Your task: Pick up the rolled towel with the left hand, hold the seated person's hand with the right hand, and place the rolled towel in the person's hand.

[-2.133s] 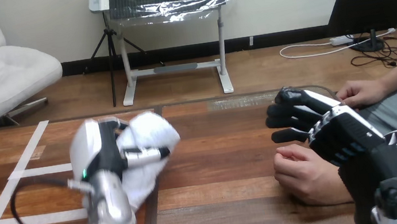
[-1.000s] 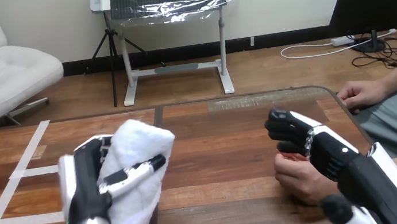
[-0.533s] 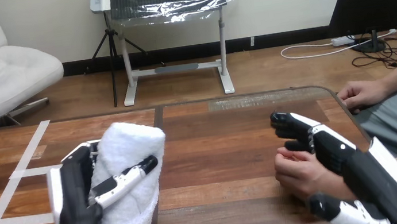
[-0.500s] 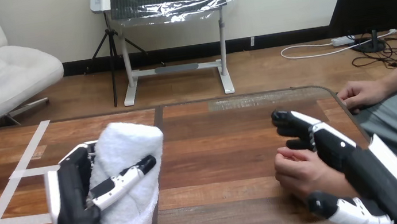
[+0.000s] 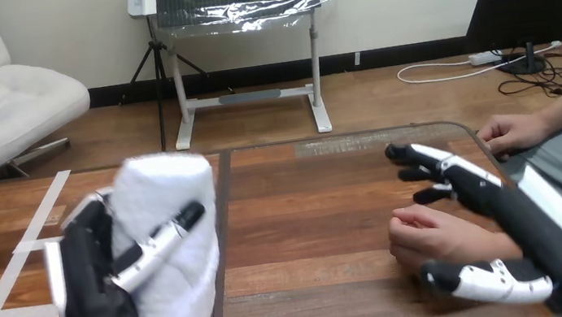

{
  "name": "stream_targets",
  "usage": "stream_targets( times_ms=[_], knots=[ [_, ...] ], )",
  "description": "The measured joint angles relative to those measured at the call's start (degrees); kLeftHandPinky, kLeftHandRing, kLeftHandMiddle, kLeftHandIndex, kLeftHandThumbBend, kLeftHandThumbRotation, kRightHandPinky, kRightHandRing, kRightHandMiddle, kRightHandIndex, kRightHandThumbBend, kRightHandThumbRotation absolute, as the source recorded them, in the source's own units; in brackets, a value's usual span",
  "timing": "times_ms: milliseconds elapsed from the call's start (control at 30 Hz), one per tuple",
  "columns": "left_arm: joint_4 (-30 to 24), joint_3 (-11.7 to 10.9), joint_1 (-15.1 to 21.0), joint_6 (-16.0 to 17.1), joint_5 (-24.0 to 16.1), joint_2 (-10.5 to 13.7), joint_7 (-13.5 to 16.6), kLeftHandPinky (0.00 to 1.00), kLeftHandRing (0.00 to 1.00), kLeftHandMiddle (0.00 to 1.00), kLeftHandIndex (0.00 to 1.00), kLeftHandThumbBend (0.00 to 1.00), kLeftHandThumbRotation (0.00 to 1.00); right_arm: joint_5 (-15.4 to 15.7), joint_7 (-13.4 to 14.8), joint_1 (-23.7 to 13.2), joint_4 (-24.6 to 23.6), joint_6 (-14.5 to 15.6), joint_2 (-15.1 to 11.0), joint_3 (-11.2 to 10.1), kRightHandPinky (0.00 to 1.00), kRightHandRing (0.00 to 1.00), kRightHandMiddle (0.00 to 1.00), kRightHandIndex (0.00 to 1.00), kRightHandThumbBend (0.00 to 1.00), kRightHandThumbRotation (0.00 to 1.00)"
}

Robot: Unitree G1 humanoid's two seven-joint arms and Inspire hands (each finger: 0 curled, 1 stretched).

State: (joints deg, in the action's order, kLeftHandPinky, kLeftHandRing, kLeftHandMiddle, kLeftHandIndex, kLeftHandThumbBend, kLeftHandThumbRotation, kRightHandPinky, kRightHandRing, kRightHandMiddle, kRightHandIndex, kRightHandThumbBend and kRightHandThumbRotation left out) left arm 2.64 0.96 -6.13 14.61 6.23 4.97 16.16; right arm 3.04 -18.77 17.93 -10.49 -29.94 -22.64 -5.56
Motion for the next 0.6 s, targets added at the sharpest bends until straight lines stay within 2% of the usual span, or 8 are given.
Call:
stream_targets(
  times_ms=[233, 600],
  knots=[
    [-2.99, -0.67, 0.02, 2.76, 3.69, -1.28, -1.49, 0.21, 0.28, 0.34, 0.38, 0.55, 0.0, 1.44, 0.0, -2.6, 0.92, 0.52, -2.3, -0.9, 0.72, 0.85, 0.9, 0.88, 1.0, 0.62],
    [-8.49, -1.97, 1.07, 6.4, 9.37, -3.48, -4.36, 0.21, 0.29, 0.35, 0.38, 0.56, 0.0, 1.76, -0.01, -6.5, 2.27, 1.19, -5.43, -2.44, 0.73, 0.87, 0.91, 0.9, 1.0, 0.55]
  ],
)
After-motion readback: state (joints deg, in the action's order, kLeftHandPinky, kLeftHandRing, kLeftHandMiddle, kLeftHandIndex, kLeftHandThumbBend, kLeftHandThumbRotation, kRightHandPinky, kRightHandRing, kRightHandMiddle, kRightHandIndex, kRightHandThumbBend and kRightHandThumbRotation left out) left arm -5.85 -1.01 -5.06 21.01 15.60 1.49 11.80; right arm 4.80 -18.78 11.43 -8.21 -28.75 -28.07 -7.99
